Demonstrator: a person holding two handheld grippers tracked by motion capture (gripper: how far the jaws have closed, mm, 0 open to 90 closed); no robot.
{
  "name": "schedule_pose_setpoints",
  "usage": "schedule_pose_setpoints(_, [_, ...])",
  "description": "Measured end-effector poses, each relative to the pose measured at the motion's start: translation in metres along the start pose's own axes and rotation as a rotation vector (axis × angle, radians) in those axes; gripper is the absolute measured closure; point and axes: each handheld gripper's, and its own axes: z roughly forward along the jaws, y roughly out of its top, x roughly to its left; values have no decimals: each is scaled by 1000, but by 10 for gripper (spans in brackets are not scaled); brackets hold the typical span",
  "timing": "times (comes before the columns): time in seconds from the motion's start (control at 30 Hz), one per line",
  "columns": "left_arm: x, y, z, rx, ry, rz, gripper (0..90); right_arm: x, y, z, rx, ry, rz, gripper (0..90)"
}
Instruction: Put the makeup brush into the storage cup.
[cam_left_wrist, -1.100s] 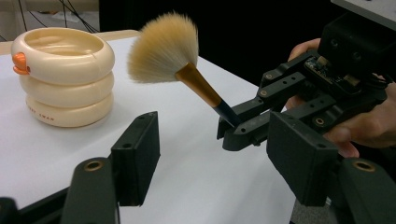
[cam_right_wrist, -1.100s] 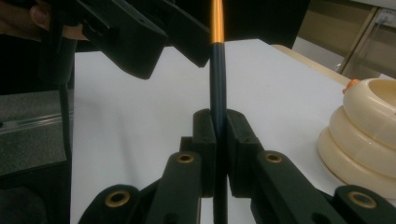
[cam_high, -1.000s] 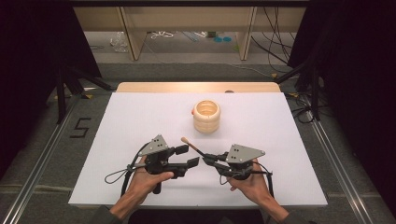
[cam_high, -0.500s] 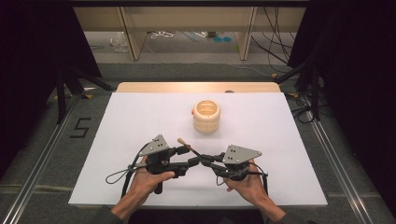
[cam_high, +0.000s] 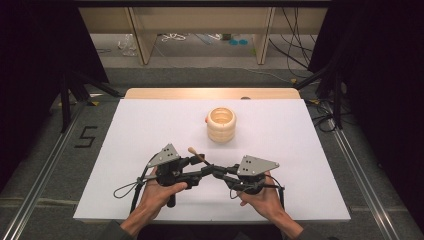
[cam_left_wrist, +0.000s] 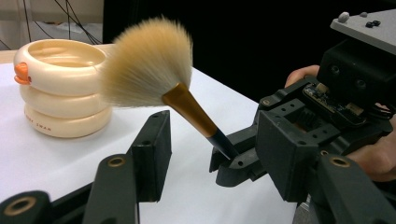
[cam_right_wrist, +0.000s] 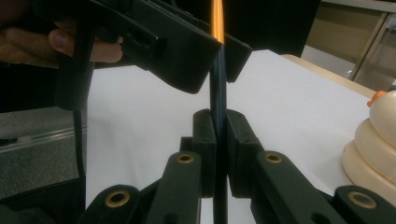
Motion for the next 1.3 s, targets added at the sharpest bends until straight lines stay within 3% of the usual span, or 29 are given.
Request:
schedule_pose_setpoints(0.1, [-1, 0, 0, -4, 4, -6, 462, 1, 0, 1, -14, 1, 8, 843])
schedule_pose_setpoints(0.17, [0, 1, 0, -5, -6, 16, 464, 1, 0, 2, -22, 3, 14, 843])
schedule_pose_setpoints(0.27, [1, 1, 0, -7, -7, 18, 471, 1, 0, 1, -17, -2, 20, 843])
schedule_pose_setpoints(0.43, [0, 0, 1, -7, 4, -5, 486, 2, 0, 3, -18, 0, 21, 843])
schedule_pose_setpoints(0.9, [1, 0, 0, -6, -4, 16, 541, 3, -1, 5, -38, 13, 36, 843])
schedule_pose_setpoints(1.07, [0, 0, 0, -9, 0, 2, 558, 3, -1, 4, -33, 7, 40, 843])
schedule_pose_setpoints(1.1, [1, 0, 0, -10, -10, 20, 560, 3, -1, 4, -34, 6, 41, 843])
schedule_pose_setpoints(1.17, [0, 0, 0, -15, -10, -10, 564, 3, -2, 4, -38, 8, 42, 843])
schedule_pose_setpoints(1.3, [0, 0, 0, -21, -6, -12, 576, 4, -2, 5, -40, 3, 44, 843])
